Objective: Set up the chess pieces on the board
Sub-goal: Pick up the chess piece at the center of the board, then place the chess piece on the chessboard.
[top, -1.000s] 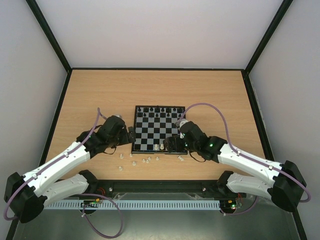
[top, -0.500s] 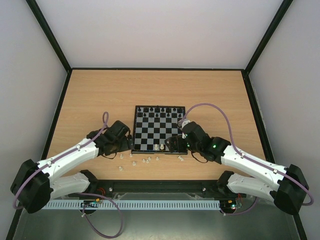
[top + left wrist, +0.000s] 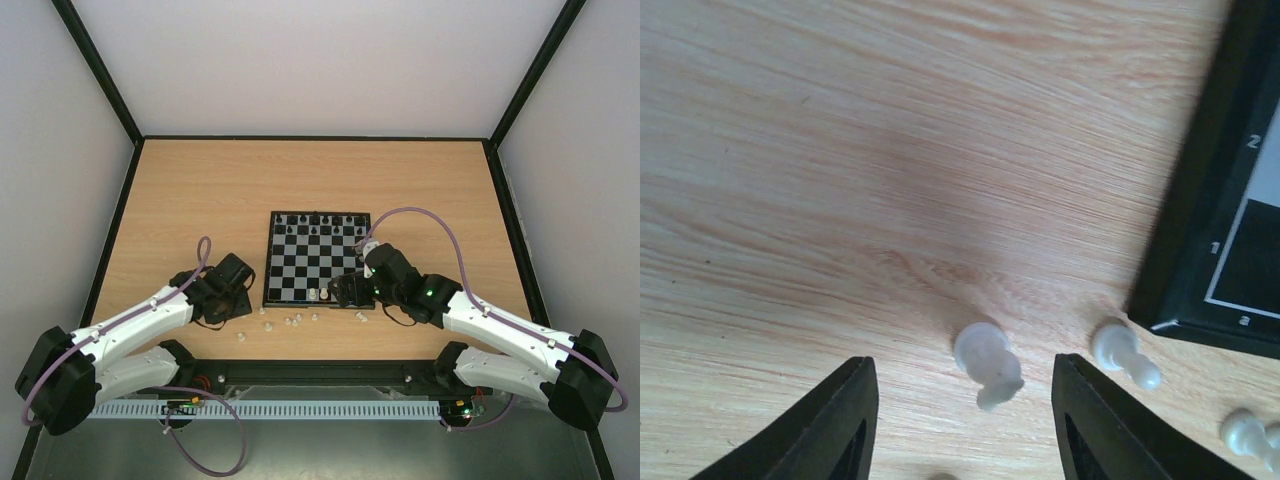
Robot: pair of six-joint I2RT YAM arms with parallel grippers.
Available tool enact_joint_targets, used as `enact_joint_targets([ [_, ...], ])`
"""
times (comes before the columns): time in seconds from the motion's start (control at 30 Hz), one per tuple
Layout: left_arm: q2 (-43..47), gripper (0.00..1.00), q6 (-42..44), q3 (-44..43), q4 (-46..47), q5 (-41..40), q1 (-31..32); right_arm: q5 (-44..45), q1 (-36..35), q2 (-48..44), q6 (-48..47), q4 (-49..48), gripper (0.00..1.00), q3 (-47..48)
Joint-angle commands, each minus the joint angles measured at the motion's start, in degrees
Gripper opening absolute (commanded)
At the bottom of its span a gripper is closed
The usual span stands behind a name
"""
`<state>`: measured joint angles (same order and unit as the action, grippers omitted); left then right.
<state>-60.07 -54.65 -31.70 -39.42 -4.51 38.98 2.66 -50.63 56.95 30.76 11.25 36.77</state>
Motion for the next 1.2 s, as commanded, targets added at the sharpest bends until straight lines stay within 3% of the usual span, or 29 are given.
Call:
enact_joint_targets([
  [0.0, -0.08, 0.49, -0.6, 1.27, -0.96, 0.12, 0.37, -1.35, -0.19, -0.57, -0.75, 0.58, 0.99, -0.76],
  [0.27, -3.52, 0.33, 0.23, 1.01, 0.75, -1.09, 1.3, -1.91, -0.14, 0.02, -0.97, 0.03, 0.99, -1.12],
  [0.43, -4.67, 0.28, 0.38, 1.4, 1.13, -0.86, 2.23, -1.89, -0.12, 0.52, -1.08, -0.3, 0.99, -1.35],
  [0.57, -5.72, 0.08, 0.74, 1.07, 1.42, -0.77, 2.51, -1.96, -0.24, 0.76, -1.06, -0.22, 0.98, -1.31],
  [0.63, -5.95, 0.03, 0.59, 0.56, 1.08, -1.16, 3.11, -2.04, -0.17, 0.71, -1.06, -0.22, 0.99, -1.33],
  [0.93, -8.9, 0.02, 1.57, -10.74, -6.4, -6.46, 6.95, -0.93, -0.19, 0.22, -0.82, 0.3, 0.99, -1.08],
  [1.17, -14.95, 0.02, 3.73, -16.67, -3.44, -5.41, 9.04, 0.48, -0.17, -0.82, -0.46, 0.87, 0.99, -0.94],
])
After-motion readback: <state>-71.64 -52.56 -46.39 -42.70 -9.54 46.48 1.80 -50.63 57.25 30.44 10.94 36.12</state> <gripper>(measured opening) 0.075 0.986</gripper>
